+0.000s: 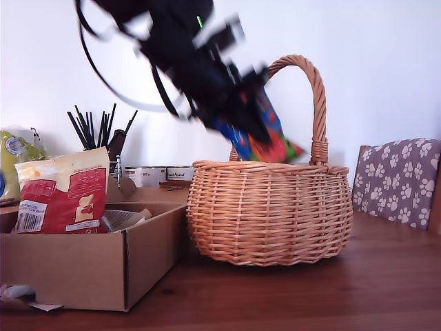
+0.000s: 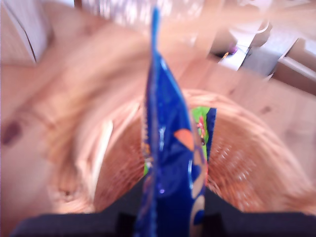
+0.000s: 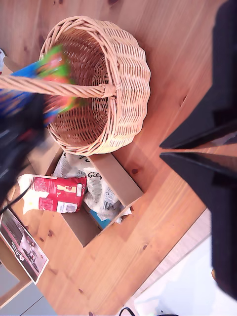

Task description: Move the bags of Easter eggs from the cardboard box on the left into the woven basket on the right side.

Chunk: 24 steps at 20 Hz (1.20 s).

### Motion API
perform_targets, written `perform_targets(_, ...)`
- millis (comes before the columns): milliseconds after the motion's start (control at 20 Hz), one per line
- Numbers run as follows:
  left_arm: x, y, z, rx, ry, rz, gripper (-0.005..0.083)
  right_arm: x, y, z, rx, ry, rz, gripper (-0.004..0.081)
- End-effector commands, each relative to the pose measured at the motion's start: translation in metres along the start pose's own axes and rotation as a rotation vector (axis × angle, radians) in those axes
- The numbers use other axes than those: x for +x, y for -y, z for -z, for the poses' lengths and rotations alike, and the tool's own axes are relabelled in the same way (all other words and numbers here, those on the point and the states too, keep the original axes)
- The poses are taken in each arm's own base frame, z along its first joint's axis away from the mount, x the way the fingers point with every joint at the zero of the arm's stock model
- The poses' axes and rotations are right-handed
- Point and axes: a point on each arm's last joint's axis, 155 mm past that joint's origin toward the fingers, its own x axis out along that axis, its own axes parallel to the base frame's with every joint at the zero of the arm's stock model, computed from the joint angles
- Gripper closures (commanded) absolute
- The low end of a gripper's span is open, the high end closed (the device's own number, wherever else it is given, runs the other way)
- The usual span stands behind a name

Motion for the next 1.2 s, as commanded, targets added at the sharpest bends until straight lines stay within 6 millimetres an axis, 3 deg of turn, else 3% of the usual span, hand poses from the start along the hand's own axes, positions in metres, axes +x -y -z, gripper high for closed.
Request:
perform_targets(0, 0.005, 0.007, -0.008, -0.01, 0.044, 0.012, 0.0737, -0.001, -0.002, -0.003, -0.013, 0.012, -0.006, 0.0783)
perform_targets(200, 0.026, 0.023, 0.013, -0.032, -0.006, 0.044, 0.0731, -0.001, -0.007, -0.002, -0.028, 0.008, -0.024, 0.0783)
perform_targets(300, 0.028, 0.031, 0.015, -0.026, -0.016, 0.056, 0.0672, 0.0, -0.008, -0.002, -0.033, 0.007, -0.028, 0.0783)
perform_targets(350, 0.028, 0.033, 0.015, -0.024, -0.015, 0.058, 0.0609, 0.0, -0.008, -0.002, -0.039, 0.007, -0.029, 0.0783)
perform_targets(500, 0.027, 0.033, 0.016, -0.022, -0.021, 0.059, 0.0231, 0.0, -0.008, -0.002, -0.049, 0.007, -0.028, 0.0783)
perform_targets(550, 0.025, 0.033, 0.016, -0.025, -0.026, 0.059, 0.0167, 0.0, -0.008, -0.002, -0.049, 0.007, -0.028, 0.0783)
perform_targets(800, 0.001, 0.037, 0.015, -0.022, -0.071, 0.043, 0.0207, 0.0, -0.008, -0.002, -0.048, 0.007, -0.027, 0.0783)
perform_targets(1000, -0.031, 0.032, 0.018, -0.003, -0.134, -0.019, 0.0285, 0.0, -0.008, -0.002, -0.048, 0.007, -0.027, 0.0783)
perform_targets(1150, -0.06, 0.036, 0.005, 0.003, -0.12, -0.038, 0.0353, 0.0, -0.008, -0.002, -0.048, 0.007, -0.027, 0.0783)
